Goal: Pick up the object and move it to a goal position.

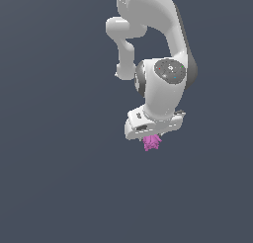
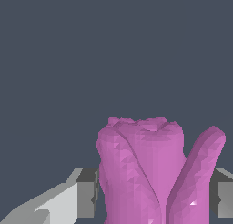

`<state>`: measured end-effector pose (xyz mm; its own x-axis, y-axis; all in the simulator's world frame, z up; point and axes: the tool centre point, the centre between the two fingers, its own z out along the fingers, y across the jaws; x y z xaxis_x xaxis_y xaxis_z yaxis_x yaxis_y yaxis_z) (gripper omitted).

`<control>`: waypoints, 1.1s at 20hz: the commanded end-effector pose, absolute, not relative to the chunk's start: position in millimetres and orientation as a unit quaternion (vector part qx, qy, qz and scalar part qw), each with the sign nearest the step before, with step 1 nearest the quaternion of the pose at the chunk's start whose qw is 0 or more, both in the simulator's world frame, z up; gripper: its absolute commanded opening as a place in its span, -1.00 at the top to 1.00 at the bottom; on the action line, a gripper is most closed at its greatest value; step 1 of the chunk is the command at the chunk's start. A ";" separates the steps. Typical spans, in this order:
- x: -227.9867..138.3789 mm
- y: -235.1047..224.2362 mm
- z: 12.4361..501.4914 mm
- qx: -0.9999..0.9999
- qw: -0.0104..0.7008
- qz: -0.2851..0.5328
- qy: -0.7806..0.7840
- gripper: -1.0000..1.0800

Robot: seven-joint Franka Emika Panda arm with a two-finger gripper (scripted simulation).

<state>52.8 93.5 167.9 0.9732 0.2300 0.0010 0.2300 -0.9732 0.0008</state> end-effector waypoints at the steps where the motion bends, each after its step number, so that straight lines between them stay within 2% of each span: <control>1: 62.6 109.3 179.4 0.993 0.000 0.000 0.115 1.00; 11: 92.0 153.3 210.7 0.993 0.000 0.000 0.115 1.00; 22: 103.5 169.0 221.6 0.993 0.000 0.000 0.115 1.00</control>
<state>102.6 168.2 220.7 0.9733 0.2295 -0.0001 0.2295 -0.9733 -0.0001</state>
